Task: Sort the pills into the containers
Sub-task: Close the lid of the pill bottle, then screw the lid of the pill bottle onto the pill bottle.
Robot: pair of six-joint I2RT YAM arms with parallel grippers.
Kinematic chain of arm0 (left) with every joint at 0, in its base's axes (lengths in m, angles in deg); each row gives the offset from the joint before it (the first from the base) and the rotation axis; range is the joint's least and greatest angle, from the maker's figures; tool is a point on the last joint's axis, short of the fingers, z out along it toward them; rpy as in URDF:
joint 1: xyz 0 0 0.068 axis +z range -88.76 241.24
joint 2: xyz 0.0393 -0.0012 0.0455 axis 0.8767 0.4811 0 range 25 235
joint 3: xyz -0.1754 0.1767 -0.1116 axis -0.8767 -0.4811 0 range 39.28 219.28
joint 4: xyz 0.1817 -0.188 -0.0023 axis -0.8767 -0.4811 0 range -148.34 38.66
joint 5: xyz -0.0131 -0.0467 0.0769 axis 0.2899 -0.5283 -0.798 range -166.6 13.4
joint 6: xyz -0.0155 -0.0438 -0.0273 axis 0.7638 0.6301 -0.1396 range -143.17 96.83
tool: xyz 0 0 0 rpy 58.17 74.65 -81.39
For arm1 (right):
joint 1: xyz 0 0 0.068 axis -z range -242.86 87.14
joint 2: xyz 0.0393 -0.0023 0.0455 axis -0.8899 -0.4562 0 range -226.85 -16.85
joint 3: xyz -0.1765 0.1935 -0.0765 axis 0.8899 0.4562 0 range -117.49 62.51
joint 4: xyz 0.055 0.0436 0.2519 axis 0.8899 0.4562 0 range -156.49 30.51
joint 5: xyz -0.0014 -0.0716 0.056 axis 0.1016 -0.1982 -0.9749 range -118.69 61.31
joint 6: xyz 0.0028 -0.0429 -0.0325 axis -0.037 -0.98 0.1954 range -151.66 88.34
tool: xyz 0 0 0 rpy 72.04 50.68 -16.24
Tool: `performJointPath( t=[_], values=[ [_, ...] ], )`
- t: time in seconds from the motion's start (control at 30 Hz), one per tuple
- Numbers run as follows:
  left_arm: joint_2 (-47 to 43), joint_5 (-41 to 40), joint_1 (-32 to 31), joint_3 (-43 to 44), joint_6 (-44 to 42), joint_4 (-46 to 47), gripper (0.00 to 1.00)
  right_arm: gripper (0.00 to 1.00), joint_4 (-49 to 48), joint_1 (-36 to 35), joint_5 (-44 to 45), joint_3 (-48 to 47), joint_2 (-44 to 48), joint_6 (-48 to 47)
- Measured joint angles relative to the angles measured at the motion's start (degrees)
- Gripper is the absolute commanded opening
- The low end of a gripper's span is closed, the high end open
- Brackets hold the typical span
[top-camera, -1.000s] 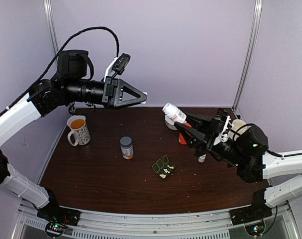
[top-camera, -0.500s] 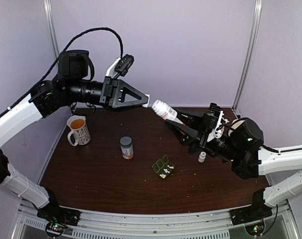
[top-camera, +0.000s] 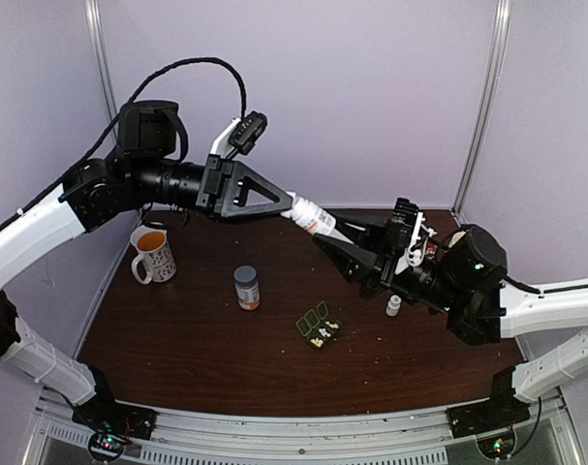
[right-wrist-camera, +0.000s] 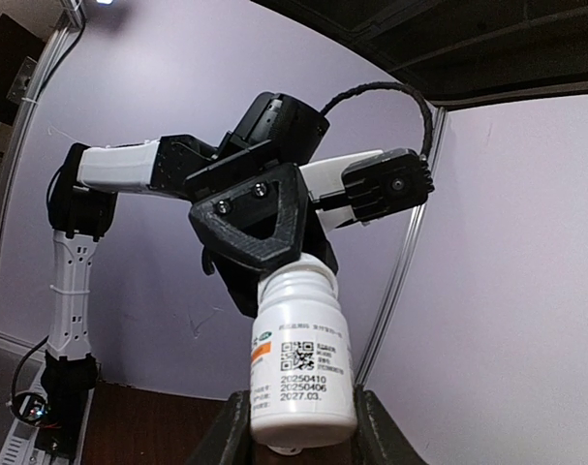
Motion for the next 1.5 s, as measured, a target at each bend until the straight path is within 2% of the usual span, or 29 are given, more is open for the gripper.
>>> performJointPath(
  t=[0.23,0.53,0.67,0.97,1.1,1.17,1.37,1.5],
  values=[
    [0.4,0.2,-0.6,-0.1,0.0,-0.1,0.00,0.00,4.7,0.0,-0.1,-1.3,1.2,-1.6],
    [1.0,0.3,-0.6,0.6,-0.6,-4.9,0.00,0.00,27.3,-0.8,1.1,-7.3,6.3,-16.3],
    [1.8,0.5,-0.6,0.4,0.2,-6.3,0.00,0.00,33.4,-1.6,3.4,-8.9,7.0,-22.8],
    [1.9,1.1,-0.2,-2.7,5.1,-4.3,0.00,0.00,38.4,-4.1,10.0,-10.1,6.9,-31.4],
    [2.0,1.2,0.1,-2.8,4.8,-3.4,0.00,0.00,38.6,-4.2,10.2,-11.0,6.5,-27.0],
    [2.0,1.9,0.0,-2.6,2.0,-2.3,0.00,0.00,38.9,-4.0,8.9,-11.9,6.4,-22.6],
    [1.8,1.9,-0.1,-1.7,-15.6,-2.4,0.00,0.00,40.0,-2.1,3.5,-13.5,6.2,-7.0],
    [0.3,-0.9,-1.0,-4.5,-32.0,-0.9,0.00,0.00,41.4,-0.3,-1.6,-13.9,6.0,3.3]
  ],
)
